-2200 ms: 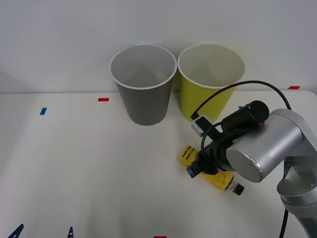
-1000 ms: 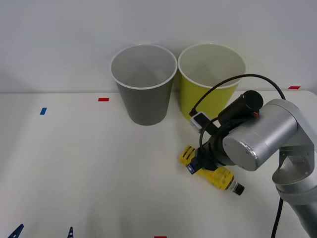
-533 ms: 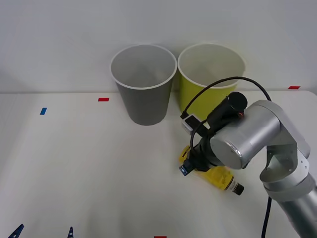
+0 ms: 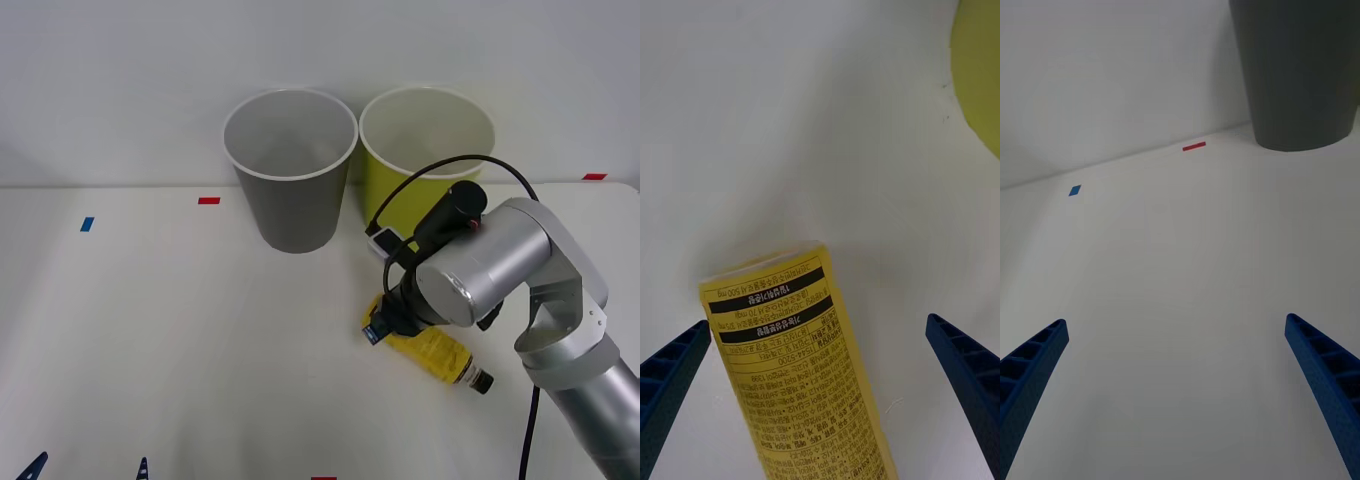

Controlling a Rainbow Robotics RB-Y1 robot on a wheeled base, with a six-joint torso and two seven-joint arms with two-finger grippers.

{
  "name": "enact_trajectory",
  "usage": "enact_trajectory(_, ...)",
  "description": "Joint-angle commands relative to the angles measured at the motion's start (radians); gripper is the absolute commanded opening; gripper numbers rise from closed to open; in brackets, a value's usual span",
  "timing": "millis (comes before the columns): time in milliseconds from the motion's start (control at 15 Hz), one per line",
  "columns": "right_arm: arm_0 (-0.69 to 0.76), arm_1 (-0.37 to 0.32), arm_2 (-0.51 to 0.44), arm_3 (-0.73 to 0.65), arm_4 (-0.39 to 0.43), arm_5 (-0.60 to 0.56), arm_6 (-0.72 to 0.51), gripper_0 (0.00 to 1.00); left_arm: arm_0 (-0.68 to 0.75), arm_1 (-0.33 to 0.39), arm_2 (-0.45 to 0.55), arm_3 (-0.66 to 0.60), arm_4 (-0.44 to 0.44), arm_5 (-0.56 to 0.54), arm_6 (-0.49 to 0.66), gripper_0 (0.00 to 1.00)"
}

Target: Put cans in the gray bin and PET bottles in the light green bin.

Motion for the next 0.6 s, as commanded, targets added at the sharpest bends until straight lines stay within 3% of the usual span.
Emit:
enact_trajectory(67, -0.01, 0.01, 0.0, 0.051, 0.001, -0.036, 0.0, 1.0, 0.0, 0.0, 0.0, 0.0, 0.0, 0.0, 0.0, 1.0)
enact_trajectory(600, -0.01, 0.006, 0.04, 0.06, -0.012, -0.038, -0.019, 1.0, 0.0, 0.0, 0.0, 0.0, 0.0, 0.0, 0.0, 1.0)
